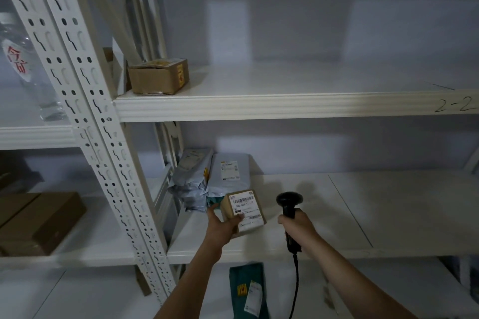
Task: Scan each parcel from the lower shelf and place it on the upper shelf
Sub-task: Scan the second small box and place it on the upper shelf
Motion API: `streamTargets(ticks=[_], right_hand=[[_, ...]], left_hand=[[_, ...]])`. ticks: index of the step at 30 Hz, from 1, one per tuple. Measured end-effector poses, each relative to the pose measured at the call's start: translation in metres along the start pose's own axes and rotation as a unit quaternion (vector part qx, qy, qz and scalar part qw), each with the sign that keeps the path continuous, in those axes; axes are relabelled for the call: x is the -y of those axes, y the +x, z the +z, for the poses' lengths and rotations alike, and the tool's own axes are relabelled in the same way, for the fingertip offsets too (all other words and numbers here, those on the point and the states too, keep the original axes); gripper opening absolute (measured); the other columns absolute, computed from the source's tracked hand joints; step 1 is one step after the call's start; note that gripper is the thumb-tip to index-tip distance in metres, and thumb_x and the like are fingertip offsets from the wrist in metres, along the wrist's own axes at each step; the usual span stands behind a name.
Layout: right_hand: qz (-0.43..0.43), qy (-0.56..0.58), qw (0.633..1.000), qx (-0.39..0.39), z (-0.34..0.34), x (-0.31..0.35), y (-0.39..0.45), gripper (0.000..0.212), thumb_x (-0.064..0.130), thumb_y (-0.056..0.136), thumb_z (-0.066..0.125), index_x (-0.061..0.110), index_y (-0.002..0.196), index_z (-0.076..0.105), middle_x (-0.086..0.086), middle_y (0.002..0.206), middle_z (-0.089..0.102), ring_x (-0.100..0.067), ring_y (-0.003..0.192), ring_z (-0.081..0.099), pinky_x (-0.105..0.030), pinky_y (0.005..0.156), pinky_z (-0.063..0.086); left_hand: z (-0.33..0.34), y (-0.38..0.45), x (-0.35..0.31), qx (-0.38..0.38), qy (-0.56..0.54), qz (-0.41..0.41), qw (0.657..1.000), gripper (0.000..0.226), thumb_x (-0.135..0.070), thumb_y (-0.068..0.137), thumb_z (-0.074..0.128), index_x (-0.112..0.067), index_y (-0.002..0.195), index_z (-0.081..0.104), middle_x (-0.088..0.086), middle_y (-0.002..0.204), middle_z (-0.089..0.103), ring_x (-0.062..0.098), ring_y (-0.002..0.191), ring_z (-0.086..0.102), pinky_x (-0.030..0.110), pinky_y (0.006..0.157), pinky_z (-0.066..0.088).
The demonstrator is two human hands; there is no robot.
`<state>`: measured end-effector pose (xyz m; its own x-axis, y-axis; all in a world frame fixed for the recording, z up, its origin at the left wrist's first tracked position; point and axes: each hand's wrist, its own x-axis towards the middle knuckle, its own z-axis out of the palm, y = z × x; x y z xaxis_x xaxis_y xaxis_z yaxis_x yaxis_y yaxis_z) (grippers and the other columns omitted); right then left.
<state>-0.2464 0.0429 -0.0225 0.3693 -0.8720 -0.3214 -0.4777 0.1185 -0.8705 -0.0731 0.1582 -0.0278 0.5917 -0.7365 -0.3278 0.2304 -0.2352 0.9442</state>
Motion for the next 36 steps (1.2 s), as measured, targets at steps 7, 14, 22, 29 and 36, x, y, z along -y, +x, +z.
streamTargets(ticks=[7, 14, 22, 29, 36], right_hand=[[0.048, -0.132, 0.990, 0.016, 0.018, -0.026, 0.087, 0.022, 0.012, 0.088, 0.064, 0.005, 0.106, 0.054, -0.015, 0.106, 0.058, -0.025, 0.090, 0.055, -0.030, 0.075, 0.043], [0.051, -0.171, 0.984, 0.012, 0.033, -0.056, 0.140, 0.065, 0.015, 0.088, 0.072, -0.001, 0.141, 0.038, -0.019, 0.140, 0.050, -0.034, 0.129, 0.049, -0.032, 0.098, 0.044], [0.024, -0.247, 0.968, -0.017, 0.047, -0.080, 0.169, 0.067, 0.019, 0.091, 0.065, -0.005, 0.143, 0.032, -0.020, 0.127, 0.059, -0.033, 0.114, 0.059, -0.028, 0.073, 0.043], [0.012, -0.284, 0.957, -0.055, 0.046, -0.061, 0.164, 0.066, 0.022, 0.096, 0.055, -0.001, 0.150, 0.025, -0.021, 0.133, 0.051, -0.034, 0.122, 0.052, -0.038, 0.099, 0.047], [-0.277, -0.302, 0.912, -0.025, 0.026, 0.009, 0.068, 0.075, 0.007, 0.090, 0.057, 0.017, 0.154, 0.019, -0.007, 0.152, 0.026, -0.024, 0.126, 0.048, -0.028, 0.091, 0.050]], left_hand=[[-0.013, 0.029, 0.001, -0.022, -0.010, -0.035, 0.999, 0.069, -0.025, 0.083, 0.078, -0.027, 0.136, 0.035, 0.013, 0.119, 0.063, 0.018, 0.087, 0.065, 0.026, 0.060, 0.049], [-0.019, 0.060, -0.003, -0.026, -0.016, -0.030, 0.999, 0.056, -0.024, 0.084, 0.076, -0.023, 0.130, 0.042, 0.003, 0.094, 0.071, 0.019, 0.085, 0.072, 0.029, 0.067, 0.055], [-0.016, 0.076, 0.000, -0.019, -0.031, -0.045, 0.998, 0.053, -0.023, 0.085, 0.075, -0.025, 0.129, 0.045, 0.005, 0.096, 0.074, 0.022, 0.089, 0.073, 0.032, 0.072, 0.057], [-0.013, 0.075, 0.001, -0.018, -0.022, -0.064, 0.998, 0.054, -0.024, 0.087, 0.073, -0.024, 0.132, 0.044, 0.006, 0.099, 0.072, 0.021, 0.087, 0.072, 0.028, 0.064, 0.055], [-0.005, 0.057, -0.016, 0.009, 0.001, -0.055, 0.998, 0.055, -0.035, 0.090, 0.068, -0.026, 0.137, 0.042, 0.006, 0.107, 0.068, 0.023, 0.088, 0.069, 0.032, 0.067, 0.056]])
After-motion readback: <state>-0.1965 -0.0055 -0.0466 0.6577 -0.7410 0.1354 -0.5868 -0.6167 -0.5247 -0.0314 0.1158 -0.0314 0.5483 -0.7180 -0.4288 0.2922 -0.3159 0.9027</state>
